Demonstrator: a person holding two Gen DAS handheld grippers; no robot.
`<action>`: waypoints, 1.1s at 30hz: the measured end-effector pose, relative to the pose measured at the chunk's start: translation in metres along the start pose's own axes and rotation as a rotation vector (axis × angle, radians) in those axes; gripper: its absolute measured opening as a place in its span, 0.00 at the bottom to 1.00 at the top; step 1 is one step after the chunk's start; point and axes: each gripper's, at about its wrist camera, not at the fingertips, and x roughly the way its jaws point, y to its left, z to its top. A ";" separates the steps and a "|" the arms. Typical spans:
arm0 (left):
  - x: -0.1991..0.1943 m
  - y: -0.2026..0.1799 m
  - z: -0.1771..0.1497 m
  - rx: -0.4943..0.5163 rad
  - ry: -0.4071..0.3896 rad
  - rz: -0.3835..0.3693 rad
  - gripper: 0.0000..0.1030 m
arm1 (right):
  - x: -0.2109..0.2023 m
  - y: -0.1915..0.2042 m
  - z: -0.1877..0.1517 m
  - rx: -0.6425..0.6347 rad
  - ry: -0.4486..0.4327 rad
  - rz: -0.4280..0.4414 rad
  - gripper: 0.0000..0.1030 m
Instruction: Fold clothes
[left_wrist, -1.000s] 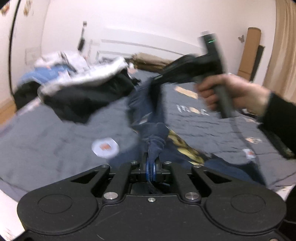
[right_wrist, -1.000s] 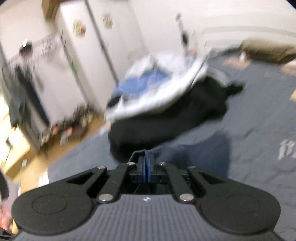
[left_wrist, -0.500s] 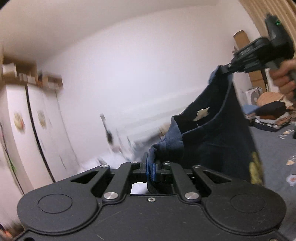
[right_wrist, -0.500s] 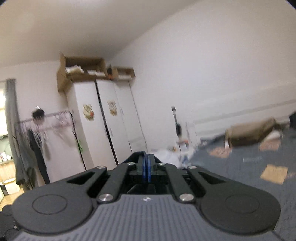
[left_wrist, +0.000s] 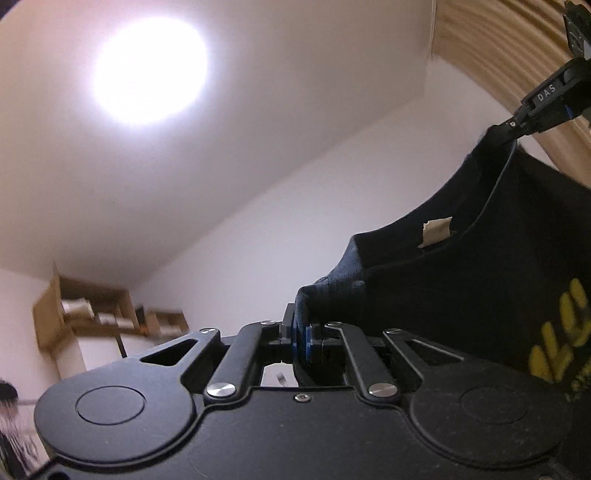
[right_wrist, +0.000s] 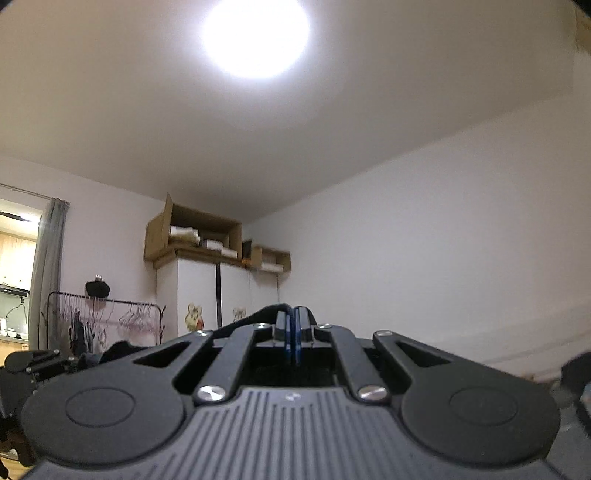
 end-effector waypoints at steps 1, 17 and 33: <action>-0.002 0.001 0.009 -0.001 -0.017 0.001 0.04 | -0.005 0.001 0.007 -0.010 -0.012 -0.007 0.02; 0.142 -0.133 -0.091 -0.076 0.148 -0.285 0.04 | 0.071 -0.130 -0.095 -0.048 0.234 -0.262 0.02; 0.353 -0.381 -0.325 -0.091 0.549 -0.476 0.04 | 0.202 -0.339 -0.410 0.076 0.598 -0.549 0.02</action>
